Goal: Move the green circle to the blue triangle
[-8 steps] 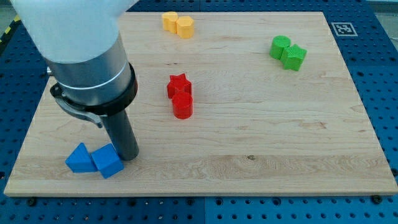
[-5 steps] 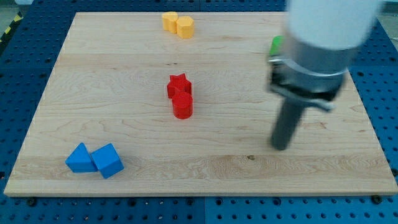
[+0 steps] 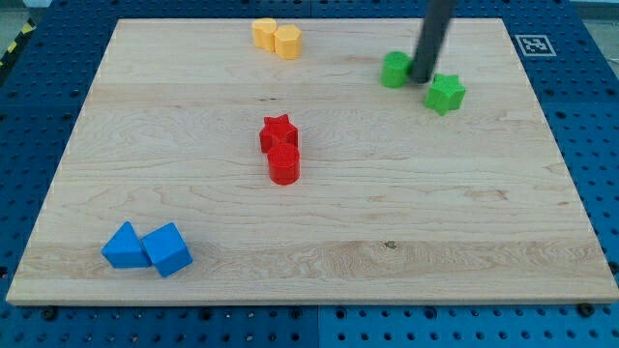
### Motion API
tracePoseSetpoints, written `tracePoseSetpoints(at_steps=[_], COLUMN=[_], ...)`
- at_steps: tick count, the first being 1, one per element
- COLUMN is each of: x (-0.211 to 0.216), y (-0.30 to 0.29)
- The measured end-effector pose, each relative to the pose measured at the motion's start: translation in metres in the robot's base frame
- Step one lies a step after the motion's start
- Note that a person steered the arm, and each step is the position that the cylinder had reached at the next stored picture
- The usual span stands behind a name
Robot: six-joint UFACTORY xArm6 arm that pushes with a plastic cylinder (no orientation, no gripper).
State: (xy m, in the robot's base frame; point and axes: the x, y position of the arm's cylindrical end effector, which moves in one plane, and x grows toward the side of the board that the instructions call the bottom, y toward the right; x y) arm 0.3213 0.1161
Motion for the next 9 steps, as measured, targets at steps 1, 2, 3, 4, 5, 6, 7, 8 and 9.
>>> tracePoseSetpoints(at_steps=[1,2,3,4,5,6,7,8,9], x=[0.0,-0.005,-0.029,-0.04,-0.031,-0.012,-0.001,-0.022,-0.019], y=[-0.068,-0.066,-0.023,-0.05,-0.121,-0.203,-0.24,-0.219,-0.165])
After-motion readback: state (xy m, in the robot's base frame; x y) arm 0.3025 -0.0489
